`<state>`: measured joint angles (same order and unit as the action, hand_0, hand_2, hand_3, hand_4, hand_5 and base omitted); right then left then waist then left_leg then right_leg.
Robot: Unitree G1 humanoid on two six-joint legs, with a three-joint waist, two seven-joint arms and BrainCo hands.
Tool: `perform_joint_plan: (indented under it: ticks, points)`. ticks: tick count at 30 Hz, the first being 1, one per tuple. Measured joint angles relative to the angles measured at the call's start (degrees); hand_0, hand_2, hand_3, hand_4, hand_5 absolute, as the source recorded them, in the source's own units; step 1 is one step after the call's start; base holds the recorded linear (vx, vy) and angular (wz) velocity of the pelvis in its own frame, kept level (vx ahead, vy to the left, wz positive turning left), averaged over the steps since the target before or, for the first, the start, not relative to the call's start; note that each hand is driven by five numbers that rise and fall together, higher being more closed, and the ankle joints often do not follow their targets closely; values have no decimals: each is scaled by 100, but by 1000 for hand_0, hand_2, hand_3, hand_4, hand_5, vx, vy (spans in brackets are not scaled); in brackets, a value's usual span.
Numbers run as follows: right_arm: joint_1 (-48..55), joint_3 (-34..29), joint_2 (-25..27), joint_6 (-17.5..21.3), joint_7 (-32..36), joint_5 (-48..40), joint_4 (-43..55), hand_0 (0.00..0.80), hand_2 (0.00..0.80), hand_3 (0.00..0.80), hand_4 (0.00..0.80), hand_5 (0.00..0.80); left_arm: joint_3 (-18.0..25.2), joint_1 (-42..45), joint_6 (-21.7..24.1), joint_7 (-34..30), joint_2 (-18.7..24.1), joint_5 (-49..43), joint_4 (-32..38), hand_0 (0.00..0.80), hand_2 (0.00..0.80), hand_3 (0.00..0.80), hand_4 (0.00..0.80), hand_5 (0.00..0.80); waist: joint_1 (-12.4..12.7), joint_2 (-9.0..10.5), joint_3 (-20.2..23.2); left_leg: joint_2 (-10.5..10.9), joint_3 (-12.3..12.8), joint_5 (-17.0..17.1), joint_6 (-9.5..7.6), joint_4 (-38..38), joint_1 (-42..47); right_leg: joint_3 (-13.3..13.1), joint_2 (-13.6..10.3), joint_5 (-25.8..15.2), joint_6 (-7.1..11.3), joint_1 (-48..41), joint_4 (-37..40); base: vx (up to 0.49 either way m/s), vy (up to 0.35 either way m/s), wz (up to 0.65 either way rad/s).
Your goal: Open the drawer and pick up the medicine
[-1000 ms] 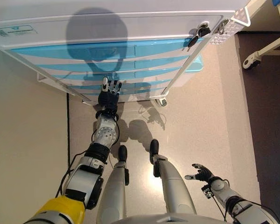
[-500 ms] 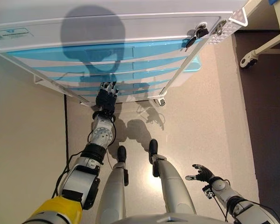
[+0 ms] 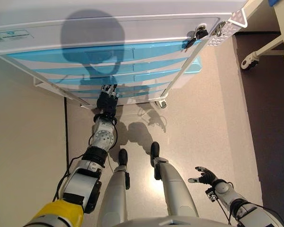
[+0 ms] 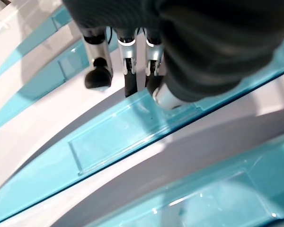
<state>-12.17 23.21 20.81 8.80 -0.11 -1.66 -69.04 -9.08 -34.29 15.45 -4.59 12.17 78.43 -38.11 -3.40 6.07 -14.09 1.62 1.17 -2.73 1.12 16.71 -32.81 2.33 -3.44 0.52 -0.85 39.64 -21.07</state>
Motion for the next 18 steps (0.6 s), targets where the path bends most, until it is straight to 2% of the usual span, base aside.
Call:
perform_joint_plan:
  ticks: [8, 11, 14, 18]
  points:
    - [1, 14, 0, 0, 5, 113, -4, 0, 0, 0, 0, 0, -97, 605, -16, -134, 14, 0, 537, 800, 800, 800, 800, 800, 23, 0, 0, -16, -34, -1, 1, 40, -14, 18, -4, 4, 3, 0, -25, -23, -21, 1]
    - [0, 34, 4, 0, 10, 193, -7, 0, 0, 0, 0, 0, -108, 740, -81, -260, -21, -1, 575, 800, 800, 800, 800, 800, 112, -1, -2, -32, -46, -1, 3, 75, -9, 37, -7, 9, -2, -11, -59, -36, -50, 2]
    - [0, 124, 0, 0, 42, 225, -27, 0, 0, 0, 0, 0, -221, 904, -137, -262, -34, -1, 628, 800, 800, 800, 800, 800, 129, -3, -9, -32, -145, 3, 13, 110, 22, 170, -31, 55, -18, -102, -80, -35, -45, 18]
    - [-17, 128, 1, 0, 49, 234, -45, 0, 0, 0, 0, 0, -221, 1342, -238, -287, -42, -1, 1029, 800, 800, 800, 800, 800, 165, 2, -62, -30, -246, 15, 35, 161, 37, 288, -61, 138, -54, -121, -211, -46, -52, 13]
